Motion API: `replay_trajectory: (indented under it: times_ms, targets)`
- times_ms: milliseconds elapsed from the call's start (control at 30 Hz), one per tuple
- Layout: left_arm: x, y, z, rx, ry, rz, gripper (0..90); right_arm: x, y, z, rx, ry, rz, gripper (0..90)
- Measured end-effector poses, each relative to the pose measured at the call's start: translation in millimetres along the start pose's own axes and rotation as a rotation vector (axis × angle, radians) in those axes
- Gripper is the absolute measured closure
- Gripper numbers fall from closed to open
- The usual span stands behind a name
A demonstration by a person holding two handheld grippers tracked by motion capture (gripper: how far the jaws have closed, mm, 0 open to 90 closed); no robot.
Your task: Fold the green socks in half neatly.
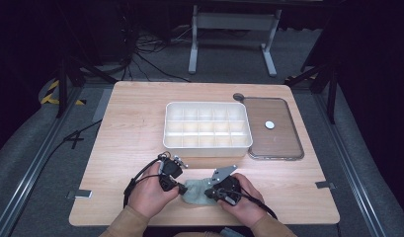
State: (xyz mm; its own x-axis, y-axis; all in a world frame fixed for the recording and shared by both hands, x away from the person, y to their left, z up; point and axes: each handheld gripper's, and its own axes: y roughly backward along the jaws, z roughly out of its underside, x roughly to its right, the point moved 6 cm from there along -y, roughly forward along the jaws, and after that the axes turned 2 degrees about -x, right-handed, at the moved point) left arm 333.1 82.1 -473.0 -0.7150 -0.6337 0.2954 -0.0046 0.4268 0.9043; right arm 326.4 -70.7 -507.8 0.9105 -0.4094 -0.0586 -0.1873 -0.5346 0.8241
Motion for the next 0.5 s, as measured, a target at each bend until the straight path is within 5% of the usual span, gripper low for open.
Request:
replay_trajectory:
  times_ms: [500]
  targets:
    - [15.3,9.4,-16.3,0.034,-0.064,0.038,84.6,0.1,0.5,3.5,0.038,-0.039,-0.013,88.8]
